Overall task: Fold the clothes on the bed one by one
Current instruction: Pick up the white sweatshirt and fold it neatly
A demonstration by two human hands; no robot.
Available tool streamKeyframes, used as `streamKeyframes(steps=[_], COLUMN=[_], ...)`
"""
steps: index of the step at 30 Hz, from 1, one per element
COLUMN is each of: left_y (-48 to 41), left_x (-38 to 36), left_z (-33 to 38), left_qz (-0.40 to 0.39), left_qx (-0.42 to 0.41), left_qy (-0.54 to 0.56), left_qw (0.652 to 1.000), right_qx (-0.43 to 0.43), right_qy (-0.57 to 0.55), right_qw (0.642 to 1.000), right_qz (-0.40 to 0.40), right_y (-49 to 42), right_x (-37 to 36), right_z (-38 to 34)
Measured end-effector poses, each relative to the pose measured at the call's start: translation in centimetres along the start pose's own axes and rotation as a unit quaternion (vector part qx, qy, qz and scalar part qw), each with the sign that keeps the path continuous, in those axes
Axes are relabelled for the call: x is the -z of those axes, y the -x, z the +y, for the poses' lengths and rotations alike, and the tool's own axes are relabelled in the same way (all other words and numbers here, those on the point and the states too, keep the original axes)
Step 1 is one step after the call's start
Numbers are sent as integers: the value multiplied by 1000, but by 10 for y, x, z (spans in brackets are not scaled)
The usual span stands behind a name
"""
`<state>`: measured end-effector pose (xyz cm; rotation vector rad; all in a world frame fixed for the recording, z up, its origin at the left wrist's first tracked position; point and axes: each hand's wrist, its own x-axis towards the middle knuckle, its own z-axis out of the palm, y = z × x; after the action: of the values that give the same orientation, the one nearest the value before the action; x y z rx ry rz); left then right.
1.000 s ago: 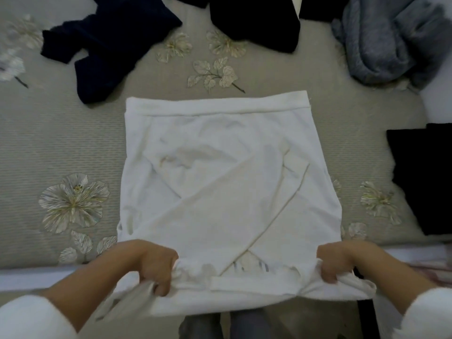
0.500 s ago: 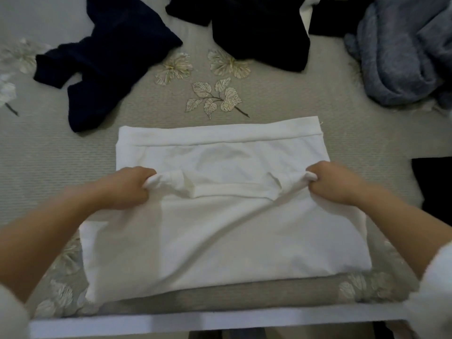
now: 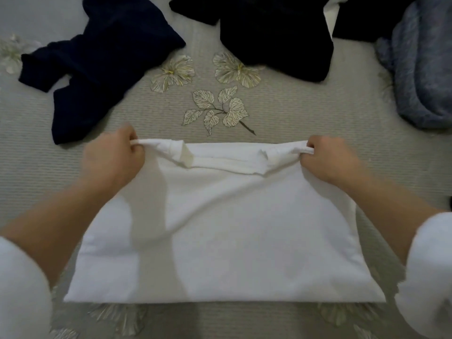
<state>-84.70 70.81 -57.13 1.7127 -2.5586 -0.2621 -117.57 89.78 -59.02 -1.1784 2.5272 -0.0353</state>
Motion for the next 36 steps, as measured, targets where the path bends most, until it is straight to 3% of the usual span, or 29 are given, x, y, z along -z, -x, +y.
streamKeyframes(steps=[4, 7, 9, 12, 17, 21, 25, 28, 31, 34, 36], left_y=[33, 80, 105, 109, 72, 73, 122, 161, 182, 194, 206], left_x=[-35, -60, -78, -104, -126, -129, -133, -138, -142, -143, -144], left_z=[12, 32, 44, 55, 72, 83, 109, 147, 188, 220, 235], left_qz=[22, -35, -113, -171, -139, -115, -111, -137, -137, -143, -173], left_qx=[32, -99, -182, -112, -19, 0, -51, -101, -125, -117, -175], left_qy=[39, 29, 2, -8, -18, 8, 35, 69, 91, 122, 132], left_qw=[998, 994, 977, 979, 990, 993, 992, 983, 978, 975, 960], right_qx=[-42, 58, 151, 182, 124, 119, 68, 34, 19, -86, -161], right_qy=[-52, -60, -16, 52, 74, 107, 91, 34, -108, -290, -387], right_qw=[993, 990, 987, 981, 990, 987, 994, 998, 994, 951, 906], right_qz=[97, 114, 52, -32, -8, -15, -11, -35, 0, 59, 55], right_y=[13, 52, 75, 76, 46, 46, 65, 78, 81, 67, 54], right_x=[-29, -59, -79, -100, -102, -95, -88, -86, -77, -66, -56], right_z=[-2, -11, -15, -11, 3, 33, 73, 99, 110, 115, 114])
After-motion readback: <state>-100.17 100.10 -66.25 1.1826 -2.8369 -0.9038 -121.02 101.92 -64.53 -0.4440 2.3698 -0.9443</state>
